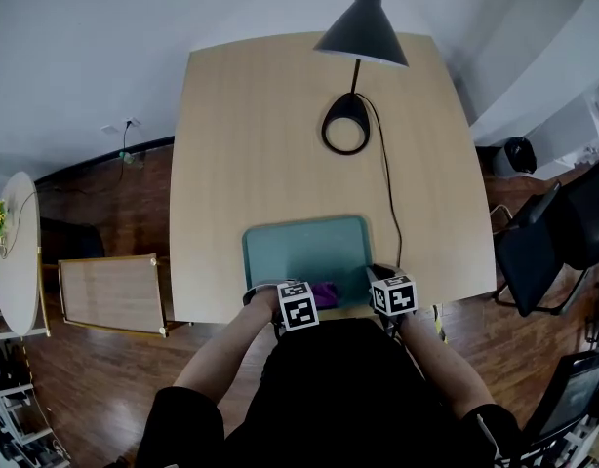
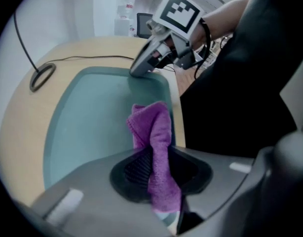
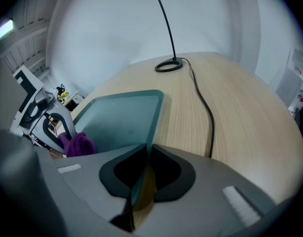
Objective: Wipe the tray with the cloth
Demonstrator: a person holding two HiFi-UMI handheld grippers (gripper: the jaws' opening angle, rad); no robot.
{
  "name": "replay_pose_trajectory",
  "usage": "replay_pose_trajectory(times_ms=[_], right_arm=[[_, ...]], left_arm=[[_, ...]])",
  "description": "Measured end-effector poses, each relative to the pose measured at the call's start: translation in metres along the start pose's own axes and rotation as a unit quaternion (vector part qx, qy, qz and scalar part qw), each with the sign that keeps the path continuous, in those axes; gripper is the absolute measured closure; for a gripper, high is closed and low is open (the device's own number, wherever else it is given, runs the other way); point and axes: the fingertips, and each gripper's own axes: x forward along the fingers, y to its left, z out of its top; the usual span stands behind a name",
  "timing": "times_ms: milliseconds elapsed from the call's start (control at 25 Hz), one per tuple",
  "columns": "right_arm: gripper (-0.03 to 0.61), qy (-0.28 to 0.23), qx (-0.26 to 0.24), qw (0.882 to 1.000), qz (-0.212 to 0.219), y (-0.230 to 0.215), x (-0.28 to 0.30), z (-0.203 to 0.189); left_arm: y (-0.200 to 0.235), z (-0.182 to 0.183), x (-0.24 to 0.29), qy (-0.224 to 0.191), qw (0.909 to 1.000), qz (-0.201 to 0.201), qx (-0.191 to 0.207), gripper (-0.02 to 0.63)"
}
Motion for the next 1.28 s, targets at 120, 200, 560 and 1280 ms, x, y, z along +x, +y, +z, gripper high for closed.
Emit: replay_pose_trajectory(times_ms=[120,200,560,1280], right_arm=[[0.541,0.0,0.0,1.0,0.001,0.001,0.0,-0.001],[0.541,0.0,-0.002,1.0,0.001,0.001,0.0,0.0],[0.541,0.002,-0.004,1.0,0.0,0.002,0.0,0.0],[0.541,-0.003,0.0,1.0,-0.002,0.002,0.0,-0.002]], left_arm=[[-0.013,-0.004,0.003,-0.001,0.9999,-0.012,-0.004,0.505],[-0.014,-0.004,0.004,-0.003,1.0,-0.009,-0.003,0.505],[0.032,-0.016,-0.013,0.015,0.9997,0.006,0.015,0.505],[0.17,-0.039,-0.053,0.026,0.9847,0.17,-0.028,0.503]])
